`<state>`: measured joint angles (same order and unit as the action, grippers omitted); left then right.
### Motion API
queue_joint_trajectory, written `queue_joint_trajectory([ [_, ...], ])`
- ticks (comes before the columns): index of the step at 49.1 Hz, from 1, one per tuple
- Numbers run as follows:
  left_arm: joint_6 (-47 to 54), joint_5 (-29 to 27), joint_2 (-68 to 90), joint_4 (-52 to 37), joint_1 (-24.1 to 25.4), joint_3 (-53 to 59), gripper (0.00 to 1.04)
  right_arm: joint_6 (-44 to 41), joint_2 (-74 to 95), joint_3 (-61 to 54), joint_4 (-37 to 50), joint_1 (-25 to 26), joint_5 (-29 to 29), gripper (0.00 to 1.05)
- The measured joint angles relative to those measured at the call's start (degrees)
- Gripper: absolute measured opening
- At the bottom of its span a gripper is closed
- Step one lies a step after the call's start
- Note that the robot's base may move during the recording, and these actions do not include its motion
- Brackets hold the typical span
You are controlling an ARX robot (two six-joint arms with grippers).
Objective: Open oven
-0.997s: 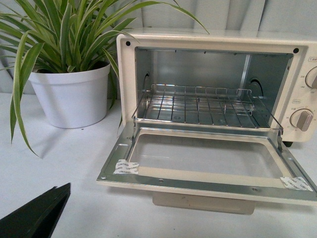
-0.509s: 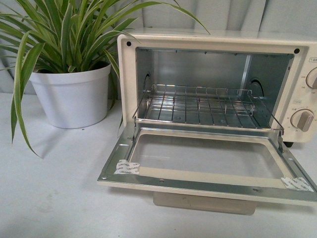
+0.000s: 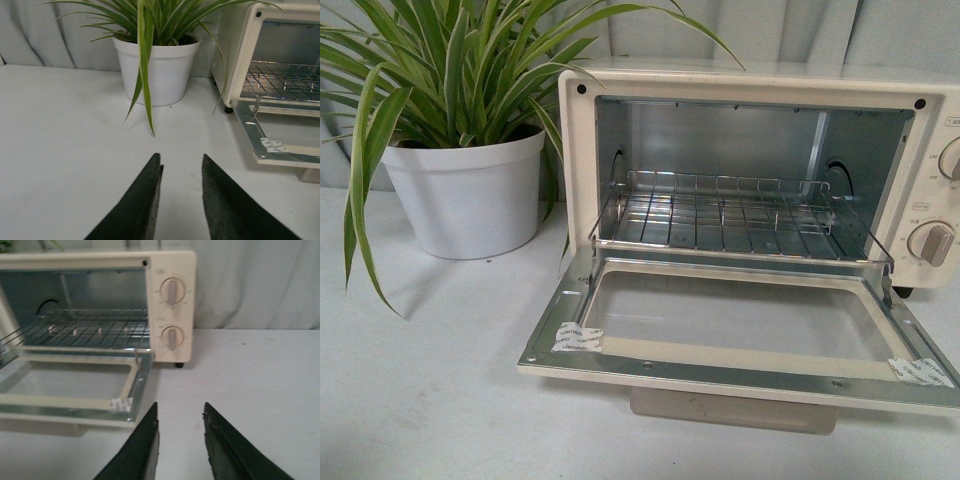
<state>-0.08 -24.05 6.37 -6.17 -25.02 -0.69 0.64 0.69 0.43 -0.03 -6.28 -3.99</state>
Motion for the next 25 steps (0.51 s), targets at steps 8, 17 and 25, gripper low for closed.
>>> queue_joint_trajectory([
  [8,-0.1,8.1,-3.6,3.5,8.2,0.0,0.04,-0.4,-0.5,0.0,-0.1,6.0,3.7,0.01],
  [17,-0.1,13.9,-5.1,5.1,14.3,0.0,0.04,-0.4,-0.5,0.0,-0.1,6.1,3.9,0.01],
  [25,-0.1,23.2,-6.1,6.2,24.5,0.0,0.04,-0.4,-0.5,0.0,-0.1,6.1,3.9,0.01],
])
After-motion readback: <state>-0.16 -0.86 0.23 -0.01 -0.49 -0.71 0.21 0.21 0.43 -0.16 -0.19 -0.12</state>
